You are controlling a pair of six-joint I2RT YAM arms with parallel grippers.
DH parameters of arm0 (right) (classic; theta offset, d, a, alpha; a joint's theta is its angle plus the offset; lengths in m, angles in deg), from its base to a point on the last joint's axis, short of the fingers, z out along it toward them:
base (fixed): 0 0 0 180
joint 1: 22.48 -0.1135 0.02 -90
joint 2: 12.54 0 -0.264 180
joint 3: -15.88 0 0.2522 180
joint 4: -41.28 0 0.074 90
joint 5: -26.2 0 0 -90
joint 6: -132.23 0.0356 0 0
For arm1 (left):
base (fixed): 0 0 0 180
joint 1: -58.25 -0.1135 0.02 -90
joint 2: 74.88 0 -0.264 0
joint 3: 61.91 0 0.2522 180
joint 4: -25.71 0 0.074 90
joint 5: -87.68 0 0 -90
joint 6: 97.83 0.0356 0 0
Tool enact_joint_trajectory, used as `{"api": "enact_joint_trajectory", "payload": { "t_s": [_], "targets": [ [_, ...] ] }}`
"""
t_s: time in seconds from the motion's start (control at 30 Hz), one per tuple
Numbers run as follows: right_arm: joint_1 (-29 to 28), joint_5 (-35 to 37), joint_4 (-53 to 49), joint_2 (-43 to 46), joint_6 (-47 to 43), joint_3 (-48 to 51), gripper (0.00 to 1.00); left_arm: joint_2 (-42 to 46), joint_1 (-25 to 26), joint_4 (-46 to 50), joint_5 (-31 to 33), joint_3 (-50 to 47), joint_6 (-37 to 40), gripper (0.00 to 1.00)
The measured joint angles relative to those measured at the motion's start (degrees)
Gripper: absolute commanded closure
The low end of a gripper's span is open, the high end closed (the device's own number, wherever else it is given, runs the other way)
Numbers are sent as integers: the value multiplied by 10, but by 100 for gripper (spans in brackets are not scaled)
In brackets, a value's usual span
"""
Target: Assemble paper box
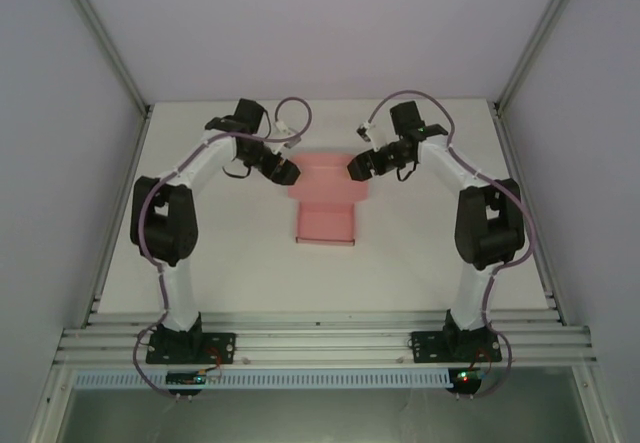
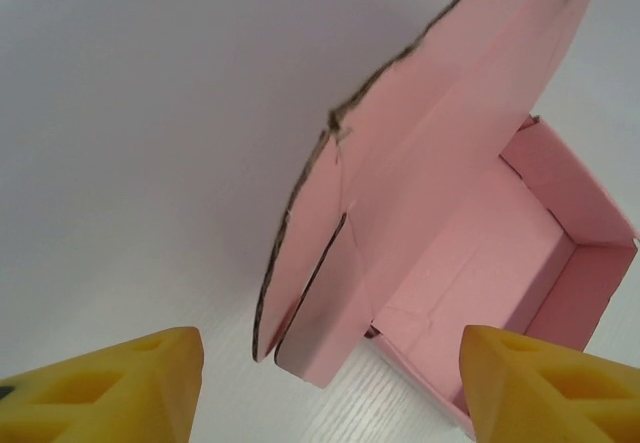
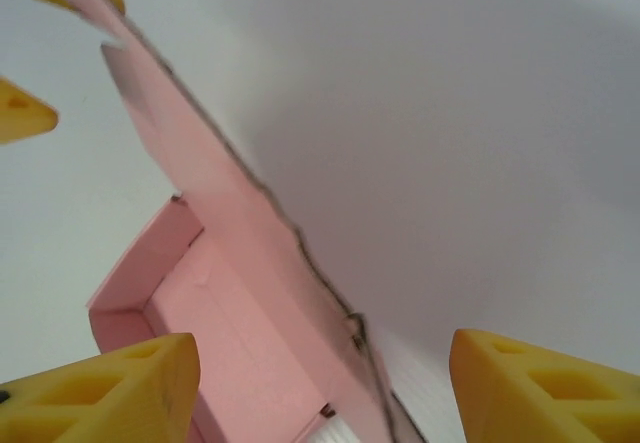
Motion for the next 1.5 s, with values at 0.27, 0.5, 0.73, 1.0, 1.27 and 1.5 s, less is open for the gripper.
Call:
{"api": "enact_joint_trajectory", "payload": {
  "t_s": [0.27,0.5,0.73,1.0,1.27,1.5],
  "targets": [
    [0,4,-37,-10,-25,-16,67,-24,0,25,-19,25,25,64],
    [0,10,-53,-14,-33,-17,77,-26,1,28,-27,25,31,95],
    [0,11,-68,-14,-47,-17,87,-23,3,17,-20,18,29,100],
    [-12,52,-60,-7,-40,-12,100,7,38,-18,72,-14,-15,100],
    [-83,245,2,72,66,25,100,78,123,-53,295,-53,-141,100],
    [-144,391,105,129,227,97,100,93,176,-69,443,-57,-288,100]
  ]
}}
